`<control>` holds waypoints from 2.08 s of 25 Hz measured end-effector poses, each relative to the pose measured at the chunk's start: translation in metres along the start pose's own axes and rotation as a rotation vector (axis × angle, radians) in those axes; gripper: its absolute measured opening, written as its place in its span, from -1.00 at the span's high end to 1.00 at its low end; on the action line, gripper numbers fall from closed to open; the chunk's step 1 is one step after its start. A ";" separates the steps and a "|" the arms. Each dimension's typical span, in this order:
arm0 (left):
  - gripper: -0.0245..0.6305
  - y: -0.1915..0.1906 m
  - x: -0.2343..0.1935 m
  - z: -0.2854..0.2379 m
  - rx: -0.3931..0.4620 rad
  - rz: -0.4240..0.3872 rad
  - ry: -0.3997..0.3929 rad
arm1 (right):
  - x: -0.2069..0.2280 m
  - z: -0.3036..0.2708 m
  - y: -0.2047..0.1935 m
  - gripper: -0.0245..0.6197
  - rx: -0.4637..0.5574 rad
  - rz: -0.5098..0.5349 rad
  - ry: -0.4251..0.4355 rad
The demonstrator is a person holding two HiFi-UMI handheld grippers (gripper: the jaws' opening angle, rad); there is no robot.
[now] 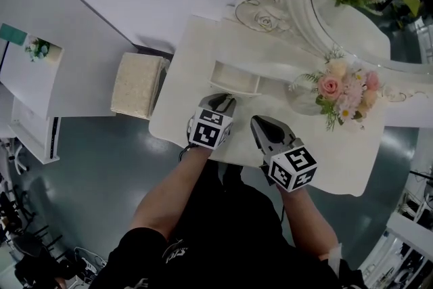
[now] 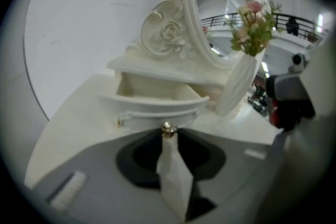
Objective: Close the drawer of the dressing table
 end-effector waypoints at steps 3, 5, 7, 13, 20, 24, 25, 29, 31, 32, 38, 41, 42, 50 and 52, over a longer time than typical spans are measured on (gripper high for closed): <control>0.63 0.003 0.001 0.003 0.013 -0.002 -0.009 | 0.000 0.001 0.002 0.94 0.003 -0.001 -0.001; 0.63 0.007 0.000 0.006 0.021 -0.011 -0.009 | 0.000 0.001 0.003 0.94 0.005 0.001 -0.001; 0.63 0.013 -0.001 0.007 0.033 -0.017 -0.007 | 0.000 0.002 0.003 0.94 0.006 0.001 -0.003; 0.63 0.026 -0.010 0.006 0.041 -0.023 -0.013 | 0.001 0.002 0.004 0.94 0.003 -0.001 -0.013; 0.63 0.035 -0.017 -0.004 0.030 -0.043 -0.018 | 0.005 -0.001 0.003 0.94 -0.005 -0.008 -0.026; 0.63 0.041 -0.020 -0.009 0.025 -0.054 -0.024 | 0.006 -0.003 0.005 0.94 -0.007 -0.014 -0.031; 0.63 0.042 -0.021 -0.010 0.023 -0.057 -0.026 | 0.006 -0.003 0.005 0.94 -0.008 -0.015 -0.033; 0.63 0.045 -0.024 -0.015 0.014 -0.063 -0.031 | 0.007 -0.005 0.004 0.94 -0.011 -0.026 -0.042; 0.63 0.046 -0.025 -0.018 0.008 -0.064 -0.032 | 0.008 -0.004 0.003 0.94 -0.012 -0.031 -0.046; 0.63 0.046 -0.026 -0.019 0.005 -0.064 -0.033 | 0.008 -0.004 0.003 0.94 -0.013 -0.034 -0.048; 0.63 0.054 -0.029 -0.024 0.000 -0.073 -0.038 | 0.011 0.000 0.004 0.94 -0.007 -0.053 -0.068; 0.63 0.057 -0.030 -0.026 -0.004 -0.084 -0.039 | 0.011 0.002 0.003 0.94 -0.002 -0.061 -0.077; 0.63 0.058 -0.031 -0.027 -0.005 -0.086 -0.038 | 0.011 0.003 0.003 0.94 -0.001 -0.063 -0.079; 0.63 0.065 -0.033 -0.033 0.005 -0.093 -0.029 | 0.015 0.011 -0.001 0.94 0.001 -0.076 -0.093; 0.63 0.066 -0.033 -0.034 0.006 -0.088 -0.025 | 0.015 0.014 -0.002 0.94 0.002 -0.074 -0.094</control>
Point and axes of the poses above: the fingertips, and each gripper's own axes: z backward along the fingers, x to its right, y out of its top, the point moved 5 cm from there along z, backward along the fingers, and after that the axes turned 13 degrees about -x, right-handed, at the moved point
